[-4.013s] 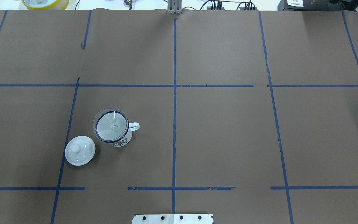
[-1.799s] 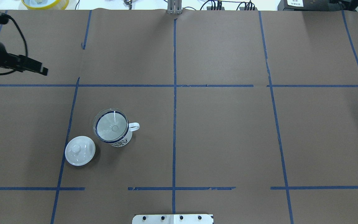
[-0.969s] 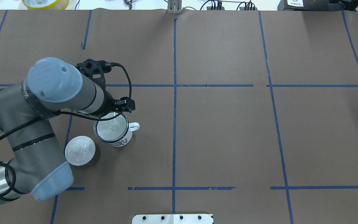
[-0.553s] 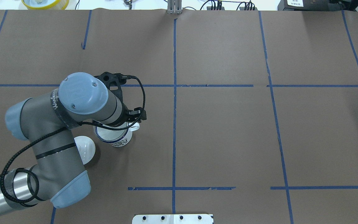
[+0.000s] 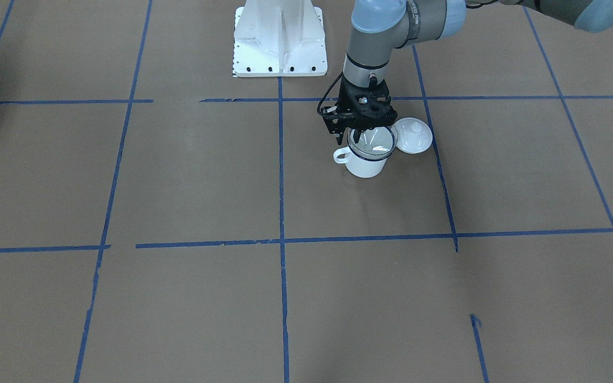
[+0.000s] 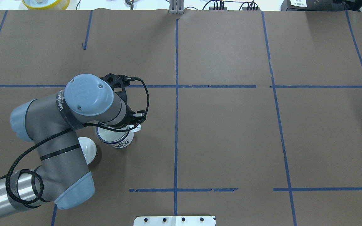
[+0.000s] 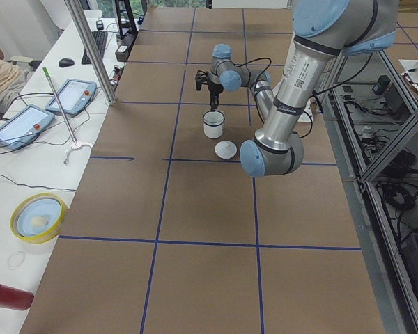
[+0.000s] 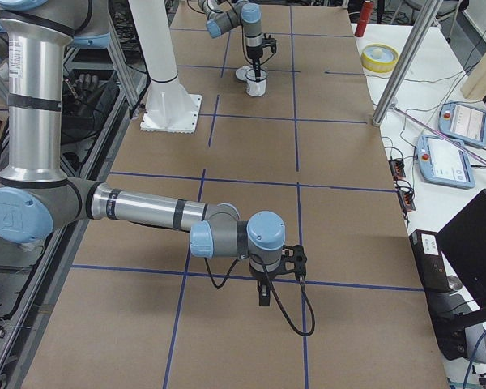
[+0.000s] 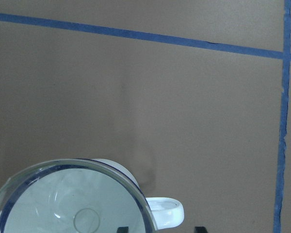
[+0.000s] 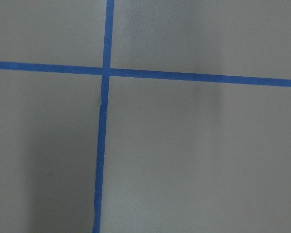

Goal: Remove funnel from cup
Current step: 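Move the left gripper down over the clear funnel in the white mug, then grasp the clear funnel with the left gripper and lift it out, then carry the funnel farther from the robot and lower it onto the table, then open the left gripper and raise it away from the funnel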

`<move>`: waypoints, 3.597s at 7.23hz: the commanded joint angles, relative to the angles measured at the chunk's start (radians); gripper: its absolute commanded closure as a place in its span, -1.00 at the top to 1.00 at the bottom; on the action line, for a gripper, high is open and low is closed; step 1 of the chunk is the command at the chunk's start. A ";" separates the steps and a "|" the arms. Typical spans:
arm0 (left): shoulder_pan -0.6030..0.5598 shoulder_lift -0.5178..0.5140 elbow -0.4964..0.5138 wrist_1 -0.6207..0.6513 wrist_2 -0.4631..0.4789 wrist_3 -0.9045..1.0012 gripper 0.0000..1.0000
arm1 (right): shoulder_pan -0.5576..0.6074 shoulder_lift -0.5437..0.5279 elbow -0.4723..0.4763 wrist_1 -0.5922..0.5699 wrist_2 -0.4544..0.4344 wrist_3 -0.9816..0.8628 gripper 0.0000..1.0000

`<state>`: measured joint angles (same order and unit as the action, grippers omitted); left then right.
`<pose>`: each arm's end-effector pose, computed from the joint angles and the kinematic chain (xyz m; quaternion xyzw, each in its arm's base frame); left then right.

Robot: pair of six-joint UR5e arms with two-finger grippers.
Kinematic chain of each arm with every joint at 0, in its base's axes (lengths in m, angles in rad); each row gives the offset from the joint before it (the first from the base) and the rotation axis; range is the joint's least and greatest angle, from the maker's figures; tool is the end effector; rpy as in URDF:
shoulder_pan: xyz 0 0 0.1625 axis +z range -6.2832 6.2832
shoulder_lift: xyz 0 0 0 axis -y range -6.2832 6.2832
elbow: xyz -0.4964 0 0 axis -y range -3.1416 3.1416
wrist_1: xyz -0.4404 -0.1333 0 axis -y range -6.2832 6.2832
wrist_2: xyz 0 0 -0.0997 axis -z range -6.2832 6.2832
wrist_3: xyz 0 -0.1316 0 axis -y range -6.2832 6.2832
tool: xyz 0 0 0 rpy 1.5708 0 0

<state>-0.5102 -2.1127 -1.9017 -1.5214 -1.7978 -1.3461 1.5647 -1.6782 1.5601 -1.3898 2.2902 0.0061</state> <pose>0.5610 -0.4328 0.2644 0.0460 0.4083 -0.0847 0.9077 0.0436 -0.4901 0.8005 0.0273 -0.3520 -0.0111 0.9355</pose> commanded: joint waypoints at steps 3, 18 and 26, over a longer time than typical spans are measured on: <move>-0.008 -0.004 -0.158 0.191 -0.002 0.008 -1.00 | 0.000 0.000 0.000 0.000 0.000 0.000 1.00; -0.182 -0.030 0.613 -0.895 0.532 -0.740 -0.65 | 0.000 0.000 0.000 0.000 0.000 0.000 1.00; -0.214 0.052 0.368 -0.876 0.398 -0.469 1.00 | 0.000 0.000 0.000 0.000 0.000 0.000 1.00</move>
<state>-0.7111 -2.1020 -1.4673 -2.3990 -1.3405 -1.8627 1.5647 -1.6782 1.5601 -1.3898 2.2902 0.0061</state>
